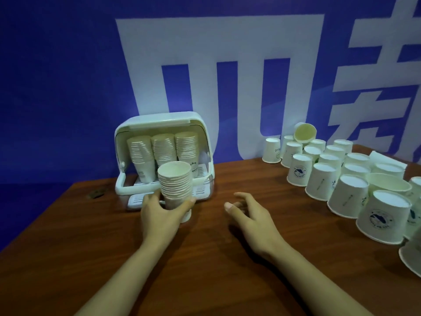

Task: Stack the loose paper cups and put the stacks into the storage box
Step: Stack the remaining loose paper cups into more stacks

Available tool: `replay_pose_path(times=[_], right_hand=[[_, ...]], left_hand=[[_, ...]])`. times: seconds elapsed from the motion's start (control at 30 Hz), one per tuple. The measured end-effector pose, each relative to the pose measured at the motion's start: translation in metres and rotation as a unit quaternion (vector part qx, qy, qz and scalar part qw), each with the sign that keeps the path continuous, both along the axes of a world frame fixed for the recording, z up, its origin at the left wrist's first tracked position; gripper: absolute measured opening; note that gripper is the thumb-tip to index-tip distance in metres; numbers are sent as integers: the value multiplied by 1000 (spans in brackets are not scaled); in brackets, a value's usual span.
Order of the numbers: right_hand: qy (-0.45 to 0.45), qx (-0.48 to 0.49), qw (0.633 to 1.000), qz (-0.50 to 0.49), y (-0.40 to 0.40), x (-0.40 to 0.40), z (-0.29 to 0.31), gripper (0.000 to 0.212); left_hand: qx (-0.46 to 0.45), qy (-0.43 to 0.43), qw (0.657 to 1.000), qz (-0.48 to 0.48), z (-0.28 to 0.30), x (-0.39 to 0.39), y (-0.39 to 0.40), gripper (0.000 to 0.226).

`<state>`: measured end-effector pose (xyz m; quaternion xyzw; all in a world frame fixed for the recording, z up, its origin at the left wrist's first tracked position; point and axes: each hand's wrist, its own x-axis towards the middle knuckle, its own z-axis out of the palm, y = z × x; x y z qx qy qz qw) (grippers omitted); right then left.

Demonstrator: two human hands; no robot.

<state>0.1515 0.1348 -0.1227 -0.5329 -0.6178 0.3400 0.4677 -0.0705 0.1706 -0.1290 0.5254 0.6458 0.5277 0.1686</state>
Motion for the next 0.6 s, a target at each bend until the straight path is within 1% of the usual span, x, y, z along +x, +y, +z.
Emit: replay_pose_path(times=[0.07,0.13,0.2,0.3,0.37,0.43,0.47,0.53,0.57,0.6], right_hand=[[-16,7,1000,4,1,-1,-1,44],[-40,13,999,12,3,-1,-3,42],[-53,12,998,20,6,0,-7,47],[-57,5,998,24,7,1,-9,57],[-66,5,998,22,7,0,-10,52],[-68,3,997,19,6,0,-9,40],[-65,3,998,16,5,0,-9,35],[-60,0,998,13,4,0,-7,29],[-64,3,998,10,3,-1,-6,28],[-65,10,998,8,3,-2,-4,27]], left_hand=[[-1,32,999,42,5,-21,-4,76],[-12,45,996,79,10,-36,-9,76],[-30,61,990,122,12,-45,-13,77],[-51,85,976,194,13,-50,-21,70],[-59,97,970,215,13,-52,-27,67],[-63,100,970,214,13,-53,-29,69],[-73,97,971,207,13,-52,-30,75],[-111,93,968,205,12,-48,-39,102],[-117,88,965,216,12,-47,-44,114],[-85,82,965,233,13,-45,-51,117]])
